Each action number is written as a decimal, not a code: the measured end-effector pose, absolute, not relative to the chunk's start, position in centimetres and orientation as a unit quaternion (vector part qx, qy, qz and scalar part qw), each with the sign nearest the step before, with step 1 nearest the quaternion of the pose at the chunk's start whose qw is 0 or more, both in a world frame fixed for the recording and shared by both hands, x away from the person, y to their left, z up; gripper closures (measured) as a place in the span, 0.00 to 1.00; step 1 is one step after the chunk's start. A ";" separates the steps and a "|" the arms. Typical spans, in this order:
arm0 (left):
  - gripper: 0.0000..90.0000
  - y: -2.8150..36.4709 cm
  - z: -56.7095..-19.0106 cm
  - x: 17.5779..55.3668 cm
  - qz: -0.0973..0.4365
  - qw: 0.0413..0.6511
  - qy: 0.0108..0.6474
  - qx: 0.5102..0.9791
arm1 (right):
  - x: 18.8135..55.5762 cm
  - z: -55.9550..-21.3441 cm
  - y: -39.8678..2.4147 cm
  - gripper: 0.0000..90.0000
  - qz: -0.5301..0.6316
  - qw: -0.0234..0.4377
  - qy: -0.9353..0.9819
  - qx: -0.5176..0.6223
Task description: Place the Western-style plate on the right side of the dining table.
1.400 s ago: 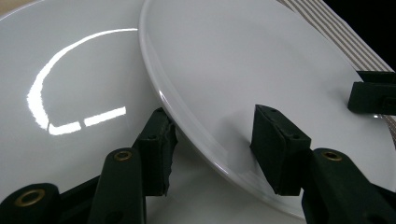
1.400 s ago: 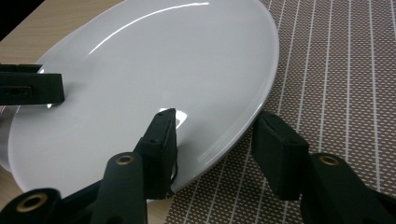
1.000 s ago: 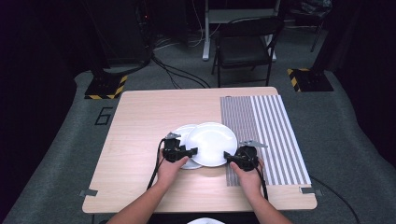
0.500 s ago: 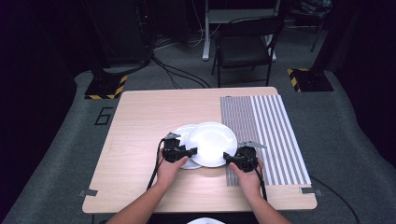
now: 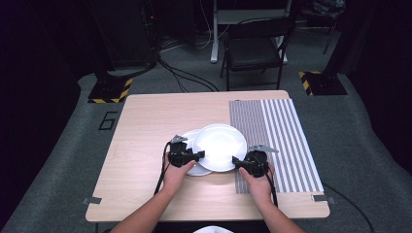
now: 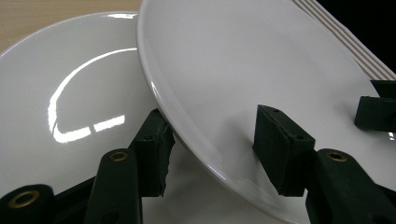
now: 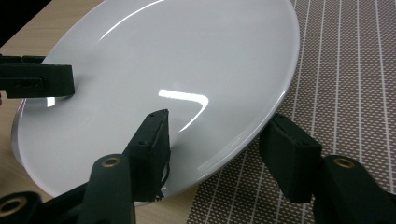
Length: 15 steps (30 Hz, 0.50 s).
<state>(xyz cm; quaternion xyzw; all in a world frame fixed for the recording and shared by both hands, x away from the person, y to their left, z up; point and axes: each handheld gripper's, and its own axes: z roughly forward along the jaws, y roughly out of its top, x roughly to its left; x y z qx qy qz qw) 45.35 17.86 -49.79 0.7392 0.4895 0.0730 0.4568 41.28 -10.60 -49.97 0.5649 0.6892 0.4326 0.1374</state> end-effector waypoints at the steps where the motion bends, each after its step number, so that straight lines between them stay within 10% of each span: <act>1: 0.53 17.8 -49.8 45.4 0.072 0.458 0.492 0.737 | 41.3 -49.9 -10.6 0.48 0.432 0.139 0.689 0.565; 15: 0.53 17.3 -49.2 45.8 0.064 0.464 0.492 0.733 | 41.3 -49.1 -11.3 0.48 0.441 0.143 0.684 0.563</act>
